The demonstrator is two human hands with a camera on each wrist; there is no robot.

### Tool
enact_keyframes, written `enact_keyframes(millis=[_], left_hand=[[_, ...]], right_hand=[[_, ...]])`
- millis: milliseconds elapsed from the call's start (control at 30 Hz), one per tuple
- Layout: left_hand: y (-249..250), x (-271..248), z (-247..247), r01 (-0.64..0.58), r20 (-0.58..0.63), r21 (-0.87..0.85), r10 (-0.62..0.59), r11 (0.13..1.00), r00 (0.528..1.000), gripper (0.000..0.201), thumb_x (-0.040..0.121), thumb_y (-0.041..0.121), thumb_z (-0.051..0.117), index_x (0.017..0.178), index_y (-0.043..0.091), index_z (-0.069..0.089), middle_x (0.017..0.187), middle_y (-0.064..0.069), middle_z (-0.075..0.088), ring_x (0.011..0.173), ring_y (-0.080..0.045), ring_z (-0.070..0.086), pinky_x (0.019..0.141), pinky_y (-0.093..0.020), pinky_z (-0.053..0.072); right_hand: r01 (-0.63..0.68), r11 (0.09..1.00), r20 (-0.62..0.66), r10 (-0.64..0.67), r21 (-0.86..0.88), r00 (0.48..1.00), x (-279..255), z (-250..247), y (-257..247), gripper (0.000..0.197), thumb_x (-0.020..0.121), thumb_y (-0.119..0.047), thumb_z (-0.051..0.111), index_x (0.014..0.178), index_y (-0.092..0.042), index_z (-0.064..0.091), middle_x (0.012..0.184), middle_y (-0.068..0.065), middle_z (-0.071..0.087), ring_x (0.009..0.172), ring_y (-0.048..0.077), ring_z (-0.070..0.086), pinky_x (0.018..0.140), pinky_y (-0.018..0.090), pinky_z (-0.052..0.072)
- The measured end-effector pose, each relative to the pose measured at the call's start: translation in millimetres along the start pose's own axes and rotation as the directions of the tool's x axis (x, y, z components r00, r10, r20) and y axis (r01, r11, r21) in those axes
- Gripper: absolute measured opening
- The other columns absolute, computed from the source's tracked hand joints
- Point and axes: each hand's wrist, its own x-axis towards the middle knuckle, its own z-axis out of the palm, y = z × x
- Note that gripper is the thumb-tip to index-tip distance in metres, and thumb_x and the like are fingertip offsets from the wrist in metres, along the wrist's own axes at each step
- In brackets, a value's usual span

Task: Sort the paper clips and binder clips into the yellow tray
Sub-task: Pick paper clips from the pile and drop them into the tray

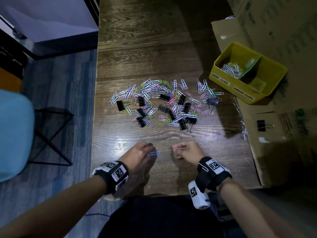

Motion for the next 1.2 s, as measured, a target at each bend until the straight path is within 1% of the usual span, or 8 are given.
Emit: enact_keyframes(millis=[133, 267, 467, 667, 767, 967, 1100, 1200], left_hand=[[1.3, -5.3, 25.2, 0.298, 0.024, 0.053, -0.299, 0.953, 0.954, 0.022, 0.082, 0.009, 0.061, 0.103, 0.008, 0.066, 0.093, -0.012, 0.061, 0.083, -0.029, 0.061, 0.078, -0.025, 0.037], [10.0, -2.0, 35.4, 0.324, 0.008, 0.125, -0.327, 0.938, 0.945, 0.025, 0.058, -0.001, 0.081, 0.078, 0.011, 0.072, 0.070, -0.006, 0.062, 0.059, -0.025, 0.062, 0.067, -0.025, 0.041], [16.0, 5.8, 25.9, 0.459, 0.091, 0.118, -0.470, 0.881, 0.878, 0.023, 0.086, 0.008, 0.050, 0.107, 0.006, 0.060, 0.104, -0.013, 0.058, 0.101, -0.032, 0.054, 0.083, -0.039, 0.046], [11.5, 12.8, 21.1, 0.507, 0.177, 0.048, -0.507, 0.861, 0.844, 0.012, 0.077, 0.007, 0.052, 0.087, 0.012, 0.057, 0.090, -0.012, 0.063, 0.086, -0.033, 0.059, 0.073, -0.036, 0.048], [4.1, 12.8, 18.6, 0.490, 0.240, 0.030, -0.482, 0.871, 0.843, 0.025, 0.075, 0.010, 0.053, 0.097, 0.020, 0.056, 0.083, -0.007, 0.066, 0.080, -0.029, 0.061, 0.071, -0.035, 0.050], [7.2, 10.5, 10.2, 0.321, 0.197, -0.066, -0.303, 0.945, 0.932, 0.019, 0.078, 0.007, 0.058, 0.094, 0.011, 0.067, 0.083, -0.006, 0.063, 0.070, -0.020, 0.055, 0.070, -0.034, 0.049], [15.7, 10.8, 19.1, 0.238, 0.186, 0.021, -0.238, 0.971, 0.953, 0.022, 0.087, 0.014, 0.054, 0.107, 0.009, 0.064, 0.095, -0.011, 0.062, 0.086, -0.029, 0.060, 0.077, -0.035, 0.049], [23.3, 10.0, 28.4, 0.273, 0.189, 0.118, -0.291, 0.955, 0.938, 0.027, 0.089, 0.018, 0.049, 0.111, 0.008, 0.059, 0.096, -0.015, 0.058, 0.090, -0.035, 0.059, 0.076, -0.043, 0.050]], right_hand=[[-0.072, 0.978, 0.078, 0.058, 0.196, 0.995, -3.4, 0.3, -7.1, 0.017, 0.089, 0.008, 0.050, 0.095, 0.002, 0.065, 0.087, 0.009, 0.060, 0.068, 0.014, 0.054, 0.057, 0.021, 0.054], [-0.125, 0.958, 0.139, 0.092, 0.257, 0.986, -8.4, 5.5, -6.7, 0.026, 0.090, 0.009, 0.041, 0.080, -0.004, 0.061, 0.070, 0.011, 0.054, 0.060, 0.016, 0.052, 0.050, 0.022, 0.049], [-0.123, 0.973, 0.116, 0.101, 0.198, 0.988, -10.8, 7.3, -8.7, 0.030, 0.087, 0.009, 0.036, 0.067, -0.005, 0.053, 0.061, 0.011, 0.046, 0.051, 0.017, 0.044, 0.044, 0.024, 0.037], [-0.153, 0.987, 0.080, 0.149, 0.046, 0.986, -10.7, 13.0, -12.8, 0.034, 0.080, 0.005, 0.034, 0.054, -0.011, 0.048, 0.052, 0.005, 0.040, 0.041, 0.012, 0.033, 0.037, 0.015, 0.020], [-0.186, 0.982, 0.088, 0.187, -0.019, 0.978, -13.1, 13.8, -10.7, 0.028, 0.080, -0.006, 0.042, 0.054, -0.012, 0.049, 0.052, 0.003, 0.039, 0.041, 0.012, 0.034, 0.039, 0.017, 0.023], [0.128, 0.871, 0.120, -0.080, -0.475, 0.990, -30.4, 19.7, -8.3, 0.026, 0.087, -0.024, 0.055, 0.070, -0.006, 0.063, 0.063, 0.000, 0.053, 0.063, 0.012, 0.048, 0.068, 0.020, 0.031], [0.123, 0.884, 0.086, -0.094, -0.450, 0.992, -24.4, 19.3, -2.5, 0.027, 0.086, -0.024, 0.056, 0.066, -0.008, 0.061, 0.063, 0.006, 0.052, 0.062, 0.017, 0.047, 0.052, 0.025, 0.030], [0.086, 0.896, 0.048, -0.072, -0.436, 0.996, -20.3, 14.2, 1.4, 0.030, 0.086, -0.027, 0.057, 0.071, -0.003, 0.066, 0.063, 0.005, 0.055, 0.061, 0.017, 0.050, 0.053, 0.024, 0.032]])
